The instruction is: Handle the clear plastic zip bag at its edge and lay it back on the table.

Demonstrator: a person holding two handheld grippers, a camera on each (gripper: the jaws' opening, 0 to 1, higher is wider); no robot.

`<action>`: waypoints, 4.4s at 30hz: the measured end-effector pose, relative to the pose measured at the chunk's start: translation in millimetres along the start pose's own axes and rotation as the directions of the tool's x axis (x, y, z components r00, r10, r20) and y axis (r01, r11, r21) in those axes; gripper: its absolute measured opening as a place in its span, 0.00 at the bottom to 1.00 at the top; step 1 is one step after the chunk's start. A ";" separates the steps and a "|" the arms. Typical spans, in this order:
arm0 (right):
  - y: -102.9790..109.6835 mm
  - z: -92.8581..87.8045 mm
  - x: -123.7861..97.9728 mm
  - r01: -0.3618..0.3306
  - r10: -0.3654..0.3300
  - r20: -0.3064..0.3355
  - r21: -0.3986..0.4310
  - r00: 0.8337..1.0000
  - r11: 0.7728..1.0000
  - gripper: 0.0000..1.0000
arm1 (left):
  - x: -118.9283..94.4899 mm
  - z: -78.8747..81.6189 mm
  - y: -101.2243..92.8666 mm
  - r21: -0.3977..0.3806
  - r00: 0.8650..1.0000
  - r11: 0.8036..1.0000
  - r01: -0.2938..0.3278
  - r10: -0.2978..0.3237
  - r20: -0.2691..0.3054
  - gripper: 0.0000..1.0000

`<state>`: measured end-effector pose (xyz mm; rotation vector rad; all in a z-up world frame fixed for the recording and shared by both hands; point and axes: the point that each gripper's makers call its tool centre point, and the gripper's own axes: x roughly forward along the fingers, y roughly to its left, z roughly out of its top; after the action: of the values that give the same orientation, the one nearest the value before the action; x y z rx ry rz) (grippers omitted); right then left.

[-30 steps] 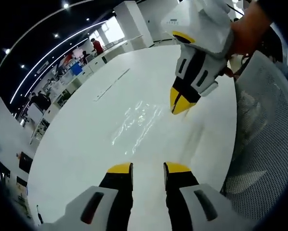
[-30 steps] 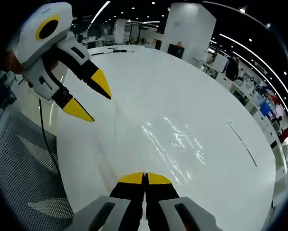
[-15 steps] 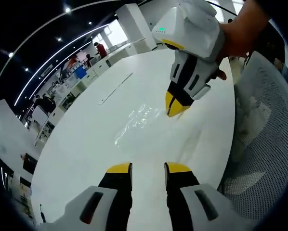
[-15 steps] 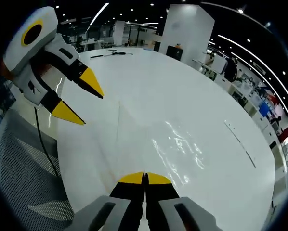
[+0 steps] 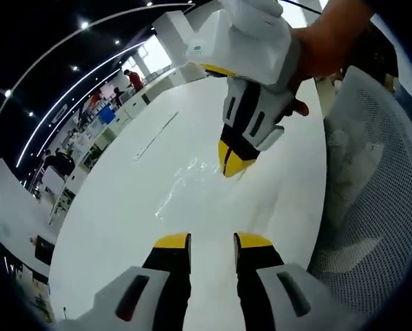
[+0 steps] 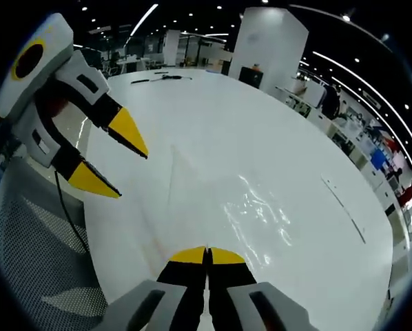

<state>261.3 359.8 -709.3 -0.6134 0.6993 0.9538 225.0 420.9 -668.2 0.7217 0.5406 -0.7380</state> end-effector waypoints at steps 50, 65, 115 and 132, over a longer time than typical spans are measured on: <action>-29.2 15.4 -1.0 0.062 -0.070 0.034 0.206 0.997 0.977 0.00 | 52.3 -2.4 -49.7 0.189 0.988 0.972 0.141 -0.128 -0.082 0.00; -35.3 19.0 -0.3 0.079 -0.089 0.038 0.209 0.995 0.975 0.00 | 50.9 -5.6 -61.2 0.144 0.984 0.975 0.169 -0.159 -0.073 0.00; -8.3 -0.6 -6.8 -0.013 0.006 0.051 0.148 0.999 0.989 0.04 | 76.5 -2.1 -24.2 0.108 0.991 0.987 0.119 -0.112 -0.074 0.00; -11.2 -35.6 -14.1 0.031 -0.045 0.053 0.250 0.998 0.968 0.06 | 108.7 -6.0 -28.6 0.071 0.986 0.989 0.132 -0.124 -0.114 0.00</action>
<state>256.3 321.5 -719.2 -0.3741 0.7391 0.8288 270.4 366.0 -755.4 0.8095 0.6650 -0.8466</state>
